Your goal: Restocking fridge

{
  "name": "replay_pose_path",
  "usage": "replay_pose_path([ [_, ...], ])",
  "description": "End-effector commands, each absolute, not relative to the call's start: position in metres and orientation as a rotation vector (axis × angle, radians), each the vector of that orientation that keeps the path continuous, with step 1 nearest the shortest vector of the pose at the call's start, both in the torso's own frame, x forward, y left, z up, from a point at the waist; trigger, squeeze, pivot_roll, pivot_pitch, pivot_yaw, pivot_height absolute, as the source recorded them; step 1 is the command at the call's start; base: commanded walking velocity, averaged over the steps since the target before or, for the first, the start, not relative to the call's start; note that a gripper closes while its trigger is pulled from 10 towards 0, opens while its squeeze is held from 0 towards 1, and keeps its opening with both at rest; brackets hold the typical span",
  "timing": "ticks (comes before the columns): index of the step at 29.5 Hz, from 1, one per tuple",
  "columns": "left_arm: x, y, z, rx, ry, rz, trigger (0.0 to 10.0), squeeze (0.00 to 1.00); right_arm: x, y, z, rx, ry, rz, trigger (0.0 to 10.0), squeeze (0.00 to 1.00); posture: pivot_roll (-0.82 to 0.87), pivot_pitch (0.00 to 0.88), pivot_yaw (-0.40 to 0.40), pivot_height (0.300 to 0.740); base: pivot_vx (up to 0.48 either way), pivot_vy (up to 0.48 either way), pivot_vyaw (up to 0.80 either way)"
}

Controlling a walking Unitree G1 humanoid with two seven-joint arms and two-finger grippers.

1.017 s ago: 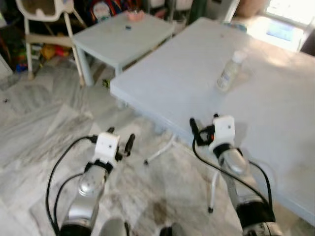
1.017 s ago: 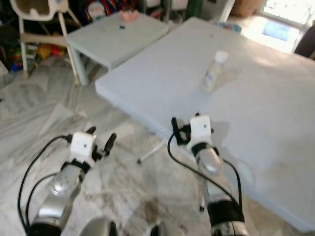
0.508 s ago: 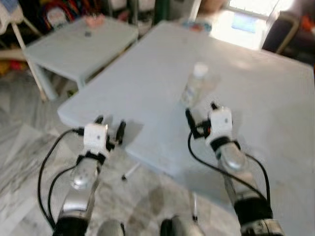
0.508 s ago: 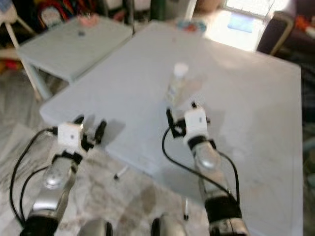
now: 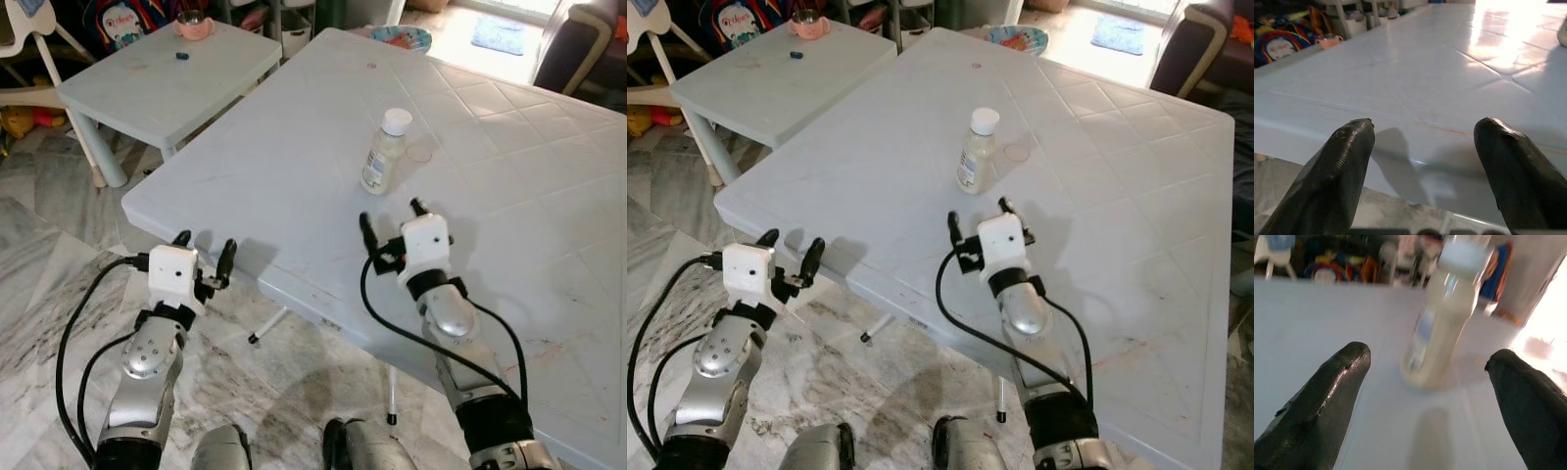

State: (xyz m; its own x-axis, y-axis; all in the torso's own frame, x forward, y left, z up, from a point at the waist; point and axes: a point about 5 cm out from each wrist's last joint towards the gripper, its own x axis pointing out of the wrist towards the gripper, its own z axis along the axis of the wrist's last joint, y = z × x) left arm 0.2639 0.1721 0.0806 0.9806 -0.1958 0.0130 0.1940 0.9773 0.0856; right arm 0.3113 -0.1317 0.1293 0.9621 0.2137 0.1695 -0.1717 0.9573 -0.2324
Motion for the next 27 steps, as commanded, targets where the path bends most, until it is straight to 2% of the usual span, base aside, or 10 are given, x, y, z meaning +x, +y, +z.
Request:
replay_pose_path([
  [1,0.264,0.169,0.084,0.08,-0.032,-0.207,10.0,0.0,0.316,-0.134,0.146,-0.215,-0.25,0.171,10.0,0.0,0.07,0.15,-0.042,0.74,0.0,0.0,0.0],
  [16,0.264,0.176,0.083,0.102,-0.022,-0.198,10.0,0.0,0.354,-0.137,0.196,-0.196,-0.349,0.135,10.0,0.0,0.09,0.145,-0.046,0.74,0.0,0.0,0.0],
  [27,0.262,0.172,0.08,0.108,-0.01,-0.214,10.0,0.0,0.381,-0.139,0.212,-0.153,-0.313,0.121,10.0,0.0,0.09,0.144,-0.042,0.74,0.0,0.0,0.0],
])
